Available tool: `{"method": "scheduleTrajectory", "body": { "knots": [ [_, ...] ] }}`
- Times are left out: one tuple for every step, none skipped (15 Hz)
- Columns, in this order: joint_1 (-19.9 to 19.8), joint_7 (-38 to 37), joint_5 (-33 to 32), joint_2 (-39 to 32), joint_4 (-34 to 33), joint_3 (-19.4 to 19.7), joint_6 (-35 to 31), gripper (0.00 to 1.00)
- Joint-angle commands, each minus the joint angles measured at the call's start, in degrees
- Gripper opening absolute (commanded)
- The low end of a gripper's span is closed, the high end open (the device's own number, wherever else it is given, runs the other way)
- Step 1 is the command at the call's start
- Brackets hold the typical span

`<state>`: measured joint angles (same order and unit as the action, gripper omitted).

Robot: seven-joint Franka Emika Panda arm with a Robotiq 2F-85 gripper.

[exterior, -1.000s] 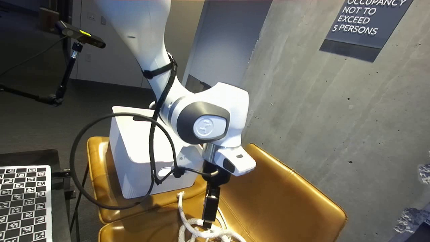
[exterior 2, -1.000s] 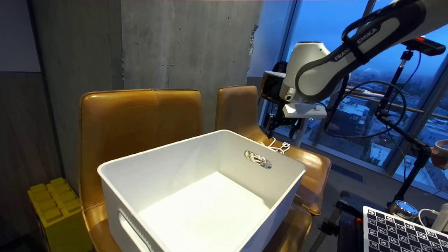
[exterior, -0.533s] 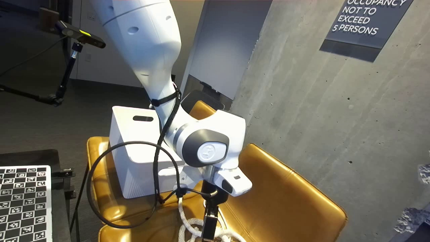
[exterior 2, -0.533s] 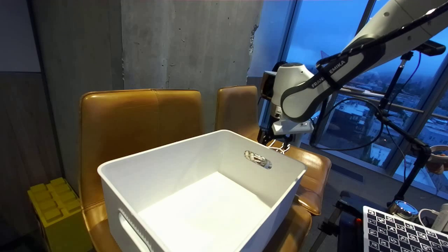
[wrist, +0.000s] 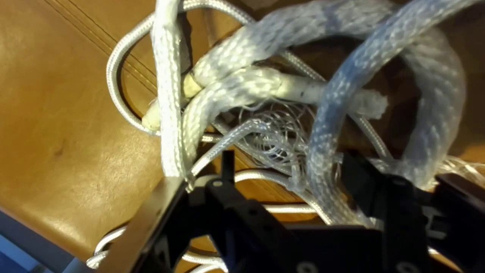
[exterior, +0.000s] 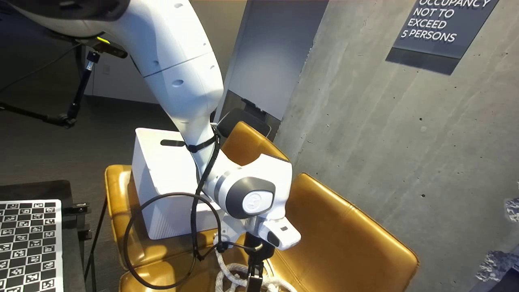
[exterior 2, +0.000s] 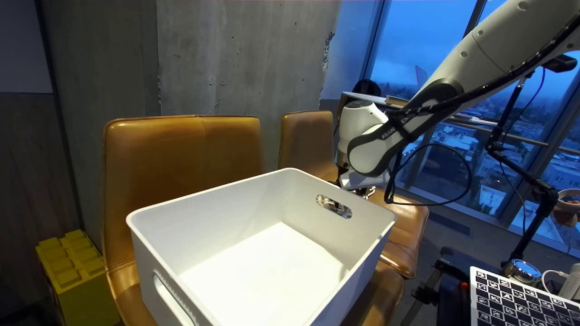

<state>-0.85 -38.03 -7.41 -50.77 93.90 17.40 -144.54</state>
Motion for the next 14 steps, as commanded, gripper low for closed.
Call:
{"method": "scheduleTrajectory", "body": {
  "knots": [
    [1.36,-0.59,0.61,-1.7,-2.99,1.6,2.71,0.42],
    [1.46,-0.5,0.61,-1.41,-2.84,1.55,3.15,0.35],
    [1.9,-0.45,0.46,-0.18,-1.74,1.49,3.45,0.27],
    [2.77,-0.61,0.0,1.52,-0.11,1.7,3.31,0.2],
    [3.62,-0.76,-0.37,3.11,1.27,1.9,3.18,0.12],
    [4.91,-0.89,-0.83,5.83,3.69,2.15,3.1,0.05],
    [6.16,-1.08,-1.27,8.23,5.58,2.49,3.43,0.0],
    [7.35,-1.19,-1.73,10.59,7.2,2.8,3.84,0.0],
    [8.77,-1.42,-2.57,13.24,8.74,3.36,4.92,0.0],
    [9.93,-1.77,-3.51,15.5,9.47,3.76,6.61,0.03],
    [10.86,-2.08,-4.69,17.98,10.11,3.82,8.07,0.02],
    [11.68,-2.56,-6.21,20.47,10.44,3.74,9.49,0.03],
    [12.26,-2.9,-7.59,23.0,10.97,3.32,9.77,0.03],
    [12.61,-3.14,-9.0,25.72,11.51,2.62,10.02,0.03]
  ]
}}
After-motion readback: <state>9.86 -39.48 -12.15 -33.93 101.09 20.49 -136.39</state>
